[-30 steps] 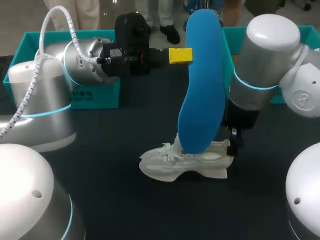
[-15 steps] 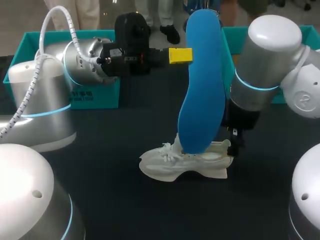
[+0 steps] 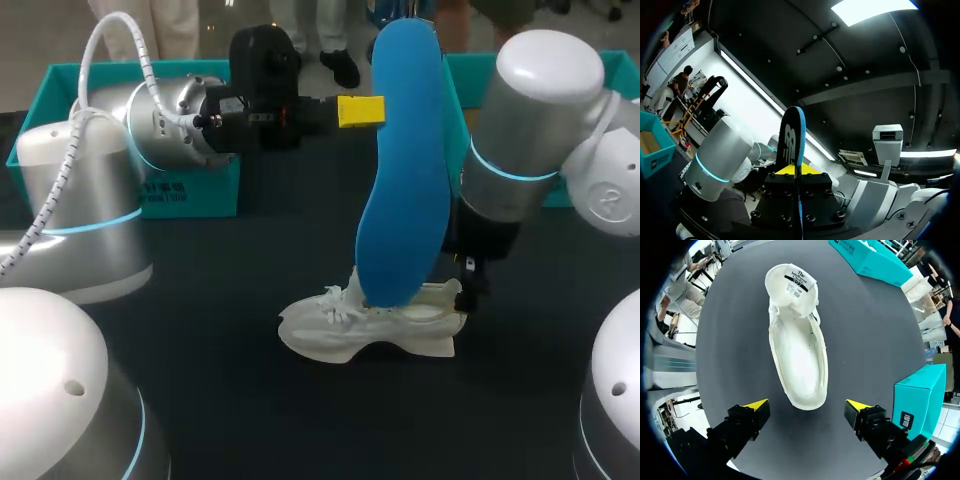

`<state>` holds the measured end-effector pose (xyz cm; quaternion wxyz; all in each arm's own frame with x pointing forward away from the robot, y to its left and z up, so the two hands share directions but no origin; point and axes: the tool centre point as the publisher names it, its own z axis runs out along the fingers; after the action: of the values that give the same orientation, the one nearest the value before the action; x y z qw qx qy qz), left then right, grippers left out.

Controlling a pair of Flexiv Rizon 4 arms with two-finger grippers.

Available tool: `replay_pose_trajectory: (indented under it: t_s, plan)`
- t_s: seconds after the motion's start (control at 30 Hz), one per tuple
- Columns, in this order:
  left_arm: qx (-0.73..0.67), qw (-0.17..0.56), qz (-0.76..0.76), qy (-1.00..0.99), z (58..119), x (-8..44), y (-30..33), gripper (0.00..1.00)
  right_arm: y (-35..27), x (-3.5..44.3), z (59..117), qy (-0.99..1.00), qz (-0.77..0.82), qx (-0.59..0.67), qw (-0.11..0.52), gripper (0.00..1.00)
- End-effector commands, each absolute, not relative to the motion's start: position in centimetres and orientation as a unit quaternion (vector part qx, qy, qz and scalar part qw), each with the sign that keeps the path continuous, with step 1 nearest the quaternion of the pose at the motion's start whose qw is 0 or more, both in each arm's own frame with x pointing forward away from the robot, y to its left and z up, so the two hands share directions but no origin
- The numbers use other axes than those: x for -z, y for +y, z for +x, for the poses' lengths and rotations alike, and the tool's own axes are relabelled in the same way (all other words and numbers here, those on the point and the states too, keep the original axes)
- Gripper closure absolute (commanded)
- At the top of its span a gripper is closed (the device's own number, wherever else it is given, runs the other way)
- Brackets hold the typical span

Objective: Take the shoe out of the shoebox, open the shoe tongue, remove and reinsert the insole, then place the shoe into the shoebox

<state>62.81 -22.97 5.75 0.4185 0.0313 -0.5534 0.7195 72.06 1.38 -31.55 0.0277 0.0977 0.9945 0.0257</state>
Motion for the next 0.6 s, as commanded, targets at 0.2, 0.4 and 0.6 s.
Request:
replay_pose_trajectory:
  t_s: [0.2, 0.4, 0.6]
  plan:
    - [-0.72, 0.418, 0.031, -0.552, 62.8, -5.7, -23.0, 1.0, 1.6, 31.5, 72.1, 0.994, 0.098, -0.025, 0.029, 0.0]
    - [-0.72, 0.418, 0.031, -0.552, 62.8, -5.7, -23.0, 1.0, 3.0, 31.0, 73.1, 0.994, 0.091, -0.029, 0.044, 0.0]
    - [-0.72, 0.418, 0.031, -0.552, 62.8, -5.7, -23.0, 1.0, 4.4, 32.0, 74.7, 0.995, 0.079, -0.032, 0.047, 0.0]
